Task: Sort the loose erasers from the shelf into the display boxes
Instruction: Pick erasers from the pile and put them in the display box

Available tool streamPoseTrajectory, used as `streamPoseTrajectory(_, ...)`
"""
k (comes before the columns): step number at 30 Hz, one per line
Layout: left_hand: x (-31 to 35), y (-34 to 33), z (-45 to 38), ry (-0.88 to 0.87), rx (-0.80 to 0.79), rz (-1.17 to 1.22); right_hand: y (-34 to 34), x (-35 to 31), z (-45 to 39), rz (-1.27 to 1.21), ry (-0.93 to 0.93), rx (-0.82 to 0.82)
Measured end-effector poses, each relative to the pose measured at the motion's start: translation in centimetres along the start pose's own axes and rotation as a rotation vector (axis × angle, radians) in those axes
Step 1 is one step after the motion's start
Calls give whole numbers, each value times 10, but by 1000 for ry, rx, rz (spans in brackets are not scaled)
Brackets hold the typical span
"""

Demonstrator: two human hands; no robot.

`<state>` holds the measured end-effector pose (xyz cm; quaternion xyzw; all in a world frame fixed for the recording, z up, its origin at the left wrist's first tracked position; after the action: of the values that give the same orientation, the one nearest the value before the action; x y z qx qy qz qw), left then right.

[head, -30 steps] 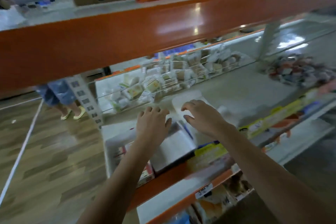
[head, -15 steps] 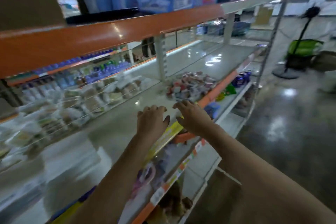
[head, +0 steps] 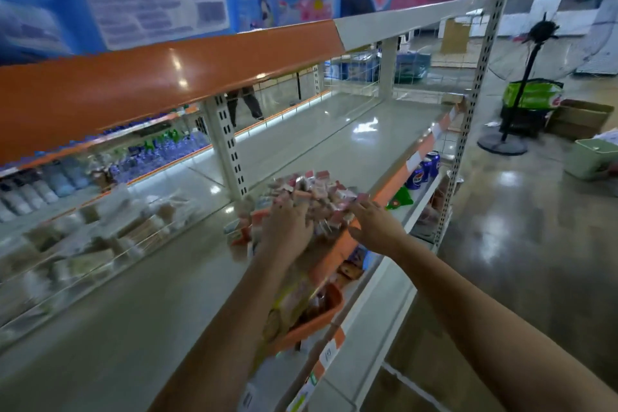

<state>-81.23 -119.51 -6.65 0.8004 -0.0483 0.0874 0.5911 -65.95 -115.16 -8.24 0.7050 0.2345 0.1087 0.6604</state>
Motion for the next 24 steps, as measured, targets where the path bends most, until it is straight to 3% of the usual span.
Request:
streamPoseTrajectory(8,-20,-36,-89,108,-60,-31,-11,57,-101,-128,18,-50)
streamPoseTrajectory(13,-35,-53,-110,235,-67,-41,-26,60,-140,-97,261,-134)
streamPoseTrajectory(19,-38,-56,-108,374,50,12,-39,73,-162,-121,422,-139)
streamPoseTrajectory(24,-28,-46,-94,506,158,242,-37,75,-164,-221,553,-172)
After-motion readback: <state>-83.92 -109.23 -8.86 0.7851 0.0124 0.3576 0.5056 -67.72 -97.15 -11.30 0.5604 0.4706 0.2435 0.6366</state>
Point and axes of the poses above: each hand's wrist, its own z-axis away from the middle knuckle, its own y-axis out of the back of the hand, x = y × z, the point moved 6 cm from there along -z, towards the middle knuckle, and after that the axes turned 6 degrees about z, right-handed, at the moved point
